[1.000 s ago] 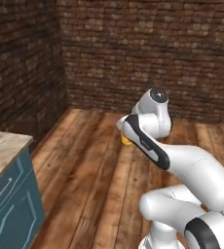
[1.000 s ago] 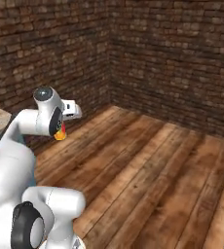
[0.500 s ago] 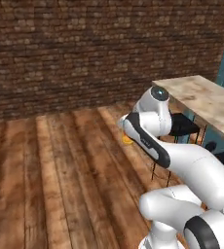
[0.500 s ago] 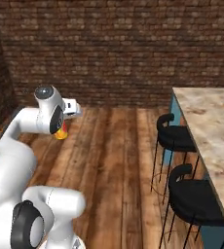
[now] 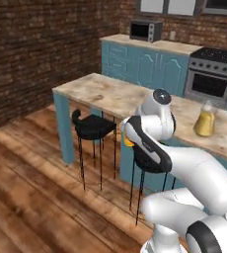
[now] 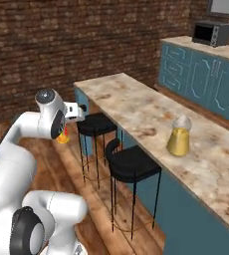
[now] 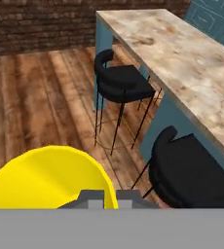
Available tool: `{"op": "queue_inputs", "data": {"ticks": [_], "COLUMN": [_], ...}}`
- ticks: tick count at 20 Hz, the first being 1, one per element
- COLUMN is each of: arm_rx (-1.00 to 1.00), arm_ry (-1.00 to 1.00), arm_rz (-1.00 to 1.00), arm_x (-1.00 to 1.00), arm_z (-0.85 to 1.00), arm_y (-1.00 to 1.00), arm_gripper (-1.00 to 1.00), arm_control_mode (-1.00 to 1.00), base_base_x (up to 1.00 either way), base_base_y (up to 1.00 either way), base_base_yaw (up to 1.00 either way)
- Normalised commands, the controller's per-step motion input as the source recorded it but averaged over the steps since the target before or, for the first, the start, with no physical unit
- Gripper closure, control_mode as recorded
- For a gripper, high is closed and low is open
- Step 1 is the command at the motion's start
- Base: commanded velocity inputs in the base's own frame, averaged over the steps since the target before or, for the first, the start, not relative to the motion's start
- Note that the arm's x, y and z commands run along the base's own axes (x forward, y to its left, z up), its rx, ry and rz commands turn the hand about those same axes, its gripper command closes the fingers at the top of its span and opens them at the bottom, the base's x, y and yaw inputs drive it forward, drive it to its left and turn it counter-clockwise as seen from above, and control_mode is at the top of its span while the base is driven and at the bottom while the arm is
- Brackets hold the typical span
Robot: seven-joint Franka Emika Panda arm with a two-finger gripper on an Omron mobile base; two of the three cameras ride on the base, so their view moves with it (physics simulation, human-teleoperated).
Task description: Place the pitcher and cup on the dining counter for serving.
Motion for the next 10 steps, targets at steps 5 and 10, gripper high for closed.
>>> {"op": "queue_inputs", "data": {"ticks": [5,10], "arm_rx": [0.0,0.0], "arm_ry": [0.0,0.0], "arm_rz": [0.0,0.0], "arm_x": [0.0,0.0], "arm_z": [0.0,0.0], "arm_y": [0.0,0.0], "arm_gripper": [1.0,1.0], "arm_control_mode": [1.0,1.0], "base_base_x": [0.18,0.44], "base_base_y": [0.0,0.0], "base_base_yaw": [-0.8,-0.72]}}
